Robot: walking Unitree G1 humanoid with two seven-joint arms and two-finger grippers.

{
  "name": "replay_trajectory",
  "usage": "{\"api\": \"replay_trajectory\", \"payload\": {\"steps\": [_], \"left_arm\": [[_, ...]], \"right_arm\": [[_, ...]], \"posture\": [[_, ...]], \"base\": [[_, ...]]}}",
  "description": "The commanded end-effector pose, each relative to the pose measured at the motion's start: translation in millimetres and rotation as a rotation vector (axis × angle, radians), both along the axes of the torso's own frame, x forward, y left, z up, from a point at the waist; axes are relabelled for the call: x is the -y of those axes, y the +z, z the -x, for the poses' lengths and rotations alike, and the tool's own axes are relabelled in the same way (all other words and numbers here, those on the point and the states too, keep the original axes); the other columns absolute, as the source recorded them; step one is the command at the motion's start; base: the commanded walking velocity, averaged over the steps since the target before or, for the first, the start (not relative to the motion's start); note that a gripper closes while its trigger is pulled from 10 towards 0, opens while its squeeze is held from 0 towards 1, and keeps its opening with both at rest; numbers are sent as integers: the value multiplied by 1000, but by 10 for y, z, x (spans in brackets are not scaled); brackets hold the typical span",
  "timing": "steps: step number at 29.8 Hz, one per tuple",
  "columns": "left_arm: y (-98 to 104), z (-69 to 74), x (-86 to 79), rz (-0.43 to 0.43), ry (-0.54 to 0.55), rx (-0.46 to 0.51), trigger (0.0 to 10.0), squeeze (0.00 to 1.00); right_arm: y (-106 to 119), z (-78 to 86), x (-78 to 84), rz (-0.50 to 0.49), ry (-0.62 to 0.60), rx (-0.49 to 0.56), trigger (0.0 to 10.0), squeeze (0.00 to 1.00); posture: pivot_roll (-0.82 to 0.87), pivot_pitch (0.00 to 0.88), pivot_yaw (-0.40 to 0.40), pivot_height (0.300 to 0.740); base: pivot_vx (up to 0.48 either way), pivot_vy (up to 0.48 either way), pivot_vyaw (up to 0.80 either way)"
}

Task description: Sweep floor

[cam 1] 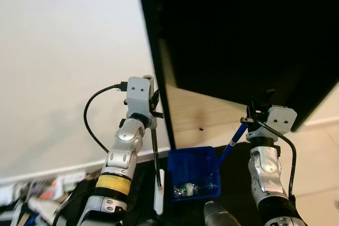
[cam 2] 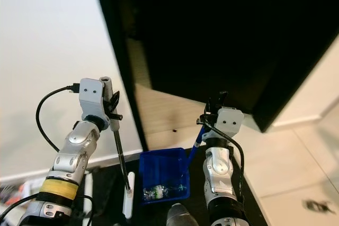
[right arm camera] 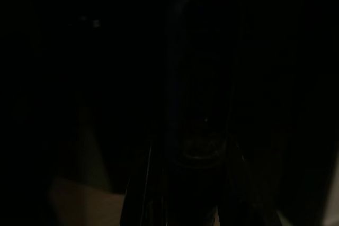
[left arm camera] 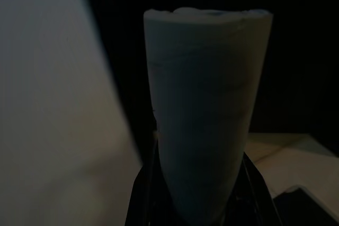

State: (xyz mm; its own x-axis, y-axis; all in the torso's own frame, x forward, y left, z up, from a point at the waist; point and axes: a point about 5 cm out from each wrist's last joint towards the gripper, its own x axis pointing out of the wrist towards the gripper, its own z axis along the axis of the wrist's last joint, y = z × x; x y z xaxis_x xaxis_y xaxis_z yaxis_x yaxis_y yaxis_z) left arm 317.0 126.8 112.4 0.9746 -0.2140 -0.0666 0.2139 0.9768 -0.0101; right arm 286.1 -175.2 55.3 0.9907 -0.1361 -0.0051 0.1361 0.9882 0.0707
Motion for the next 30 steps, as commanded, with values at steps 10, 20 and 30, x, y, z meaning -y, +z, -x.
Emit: {"api": "replay_trajectory", "payload": {"steps": [10, 20, 30], "left_arm": [[19, -13, -51, -29, 10, 17, 10000, 0], [19, -17, -39, -29, 6, 18, 10000, 0], [17, -25, -29, -30, 2, 19, 10000, 0]], "right_arm": [[48, -26, -30, -16, -1, 33, 10000, 0], [45, -23, -26, -16, -2, 33, 10000, 0], [42, -26, -23, -12, 0, 32, 10000, 0]], "posture": [[-5, 0, 86, 740], [-9, 0, 88, 740], [-12, 0, 87, 740]], "base": [[0, 0, -800], [0, 0, -800], [0, 0, -800]]}}
